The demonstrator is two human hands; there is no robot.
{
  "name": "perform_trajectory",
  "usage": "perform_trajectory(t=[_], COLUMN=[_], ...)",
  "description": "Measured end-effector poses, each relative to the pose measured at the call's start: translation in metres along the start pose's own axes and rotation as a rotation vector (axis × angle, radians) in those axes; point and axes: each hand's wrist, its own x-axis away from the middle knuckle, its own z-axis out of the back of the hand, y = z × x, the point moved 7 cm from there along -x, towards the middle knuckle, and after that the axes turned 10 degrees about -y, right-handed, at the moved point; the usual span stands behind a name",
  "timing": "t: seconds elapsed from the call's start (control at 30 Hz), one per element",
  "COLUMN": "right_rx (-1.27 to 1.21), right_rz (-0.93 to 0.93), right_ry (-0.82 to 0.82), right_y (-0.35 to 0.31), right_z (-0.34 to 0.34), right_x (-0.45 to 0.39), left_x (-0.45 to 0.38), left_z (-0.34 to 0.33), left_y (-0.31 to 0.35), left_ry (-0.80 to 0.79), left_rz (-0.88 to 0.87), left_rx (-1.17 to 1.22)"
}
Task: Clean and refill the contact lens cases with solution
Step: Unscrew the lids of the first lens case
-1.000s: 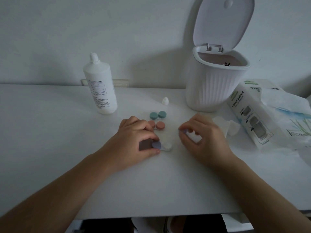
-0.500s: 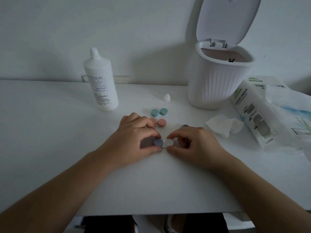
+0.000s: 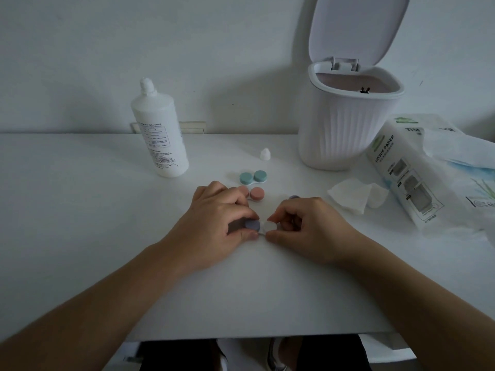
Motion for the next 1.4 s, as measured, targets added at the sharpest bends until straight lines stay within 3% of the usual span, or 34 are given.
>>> perform_trajectory(t=[0.93,1.27,1.4], right_rx=[0.053,0.071,0.093], right_rz=[0.029,0.041,0.049], right_ry=[0.016,0.006,0.014], right_y=[-0.003,-0.004,-0.006], right_z=[-0.001,0.0,0.0], right_x=[0.002,0.003,0.004], left_x=[0.007,0.01,0.014], left_z=[-0.001,0.01,0.006], left_y=[0.018,0.015,0.014], left_ry=[0.068,0.111,0.07], left_rz=[0.184,0.161,0.114], left_rx=[-0.106,-0.181,-0.075])
